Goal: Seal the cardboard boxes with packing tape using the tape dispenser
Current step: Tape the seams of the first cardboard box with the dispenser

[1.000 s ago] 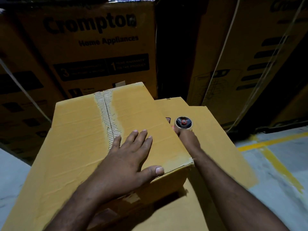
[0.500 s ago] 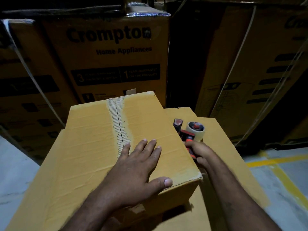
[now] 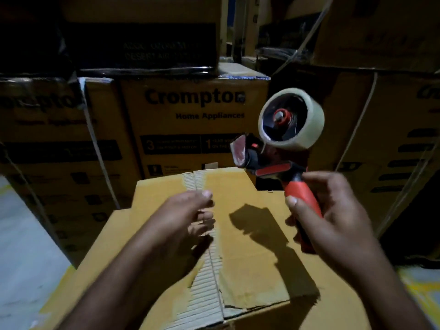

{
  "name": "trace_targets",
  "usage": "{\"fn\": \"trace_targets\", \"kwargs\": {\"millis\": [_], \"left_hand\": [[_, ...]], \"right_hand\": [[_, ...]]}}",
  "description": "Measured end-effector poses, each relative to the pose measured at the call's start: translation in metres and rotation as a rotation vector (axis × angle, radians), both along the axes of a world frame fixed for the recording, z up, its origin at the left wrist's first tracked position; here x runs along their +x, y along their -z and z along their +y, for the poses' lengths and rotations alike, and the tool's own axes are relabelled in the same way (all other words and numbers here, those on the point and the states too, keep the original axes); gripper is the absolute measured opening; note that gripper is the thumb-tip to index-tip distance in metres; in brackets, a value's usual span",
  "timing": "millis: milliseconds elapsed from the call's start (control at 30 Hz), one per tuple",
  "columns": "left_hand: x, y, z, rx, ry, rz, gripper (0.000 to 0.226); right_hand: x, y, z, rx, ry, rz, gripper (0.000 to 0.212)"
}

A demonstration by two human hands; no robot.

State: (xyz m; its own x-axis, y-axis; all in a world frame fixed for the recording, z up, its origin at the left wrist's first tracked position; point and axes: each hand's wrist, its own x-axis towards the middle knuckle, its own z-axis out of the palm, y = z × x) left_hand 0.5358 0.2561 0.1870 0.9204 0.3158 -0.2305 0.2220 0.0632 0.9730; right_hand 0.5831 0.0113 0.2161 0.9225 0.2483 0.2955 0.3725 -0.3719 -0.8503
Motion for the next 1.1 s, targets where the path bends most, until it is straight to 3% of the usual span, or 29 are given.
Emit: {"fn": "trace_targets", "kwargs": {"millis": [133, 233, 367, 467, 567, 900, 1100], "left_hand": [[0.007, -0.025, 0.046, -0.202, -0.03, -0.066, 0.057], [0.007, -0.031, 0.063, -0.247, 0.122, 0.045, 0.075], [0.009, -0.017, 0.071, -0.279, 0.19, 0.2, 0.083], [0.01, 0.0, 0.074, -0.546, 0.304, 0.259, 0.094], [0.012, 0.011, 0.076, -0.752, 0.311, 0.207, 0.09], [0.015, 0.011, 0.09, -0.709, 0.248, 0.135, 0.073], [0.016, 0.012, 0.094, -0.889, 0.267, 0.09, 0.061]], "right_hand": [[-0.028, 0.032, 0.029, -0.011, -0.045, -0.186, 0.045], [-0.037, 0.052, 0.048, -0.073, -0.041, -0.249, 0.054], [-0.047, 0.072, 0.068, -0.084, -0.02, -0.285, 0.049], [-0.05, 0.08, 0.078, -0.092, -0.009, -0.342, 0.051], [-0.053, 0.082, 0.085, -0.095, -0.019, -0.379, 0.05], [-0.057, 0.08, 0.087, -0.064, -0.053, -0.383, 0.052], [-0.058, 0.073, 0.085, 0.041, -0.052, -0.385, 0.051]]}}
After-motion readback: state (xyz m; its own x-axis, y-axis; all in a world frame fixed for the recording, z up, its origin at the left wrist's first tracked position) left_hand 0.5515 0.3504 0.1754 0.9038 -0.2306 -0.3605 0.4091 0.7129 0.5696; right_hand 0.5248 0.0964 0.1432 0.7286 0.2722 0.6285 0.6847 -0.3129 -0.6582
